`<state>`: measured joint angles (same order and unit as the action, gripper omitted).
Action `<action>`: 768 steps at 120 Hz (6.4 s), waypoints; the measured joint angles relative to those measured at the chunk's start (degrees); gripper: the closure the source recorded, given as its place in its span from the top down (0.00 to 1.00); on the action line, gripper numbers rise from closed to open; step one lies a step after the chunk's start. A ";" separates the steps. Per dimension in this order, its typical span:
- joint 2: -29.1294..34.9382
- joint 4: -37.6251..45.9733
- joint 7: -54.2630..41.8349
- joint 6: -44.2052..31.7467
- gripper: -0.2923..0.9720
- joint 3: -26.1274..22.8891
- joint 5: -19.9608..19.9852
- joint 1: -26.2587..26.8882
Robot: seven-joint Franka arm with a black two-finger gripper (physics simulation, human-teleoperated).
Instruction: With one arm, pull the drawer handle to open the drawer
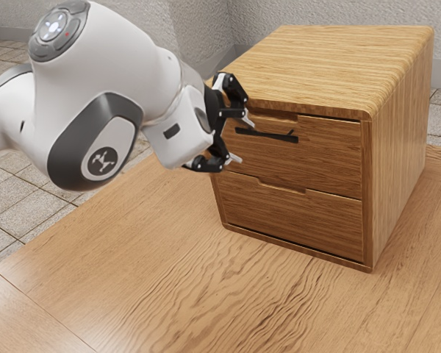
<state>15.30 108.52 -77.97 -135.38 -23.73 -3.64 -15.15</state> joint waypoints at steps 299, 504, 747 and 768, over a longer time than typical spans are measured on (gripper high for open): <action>-10.77 -5.58 -1.37 -2.95 0.42 0.53 -1.02 -0.12; -6.16 -1.05 -1.18 -2.69 0.24 0.45 -0.95 0.05; 6.97 10.77 -0.40 -2.55 0.25 0.44 0.96 1.36; 7.81 11.70 -0.34 -2.57 0.26 0.41 1.09 1.40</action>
<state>23.11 120.22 -78.31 -137.94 -23.32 -2.55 -13.75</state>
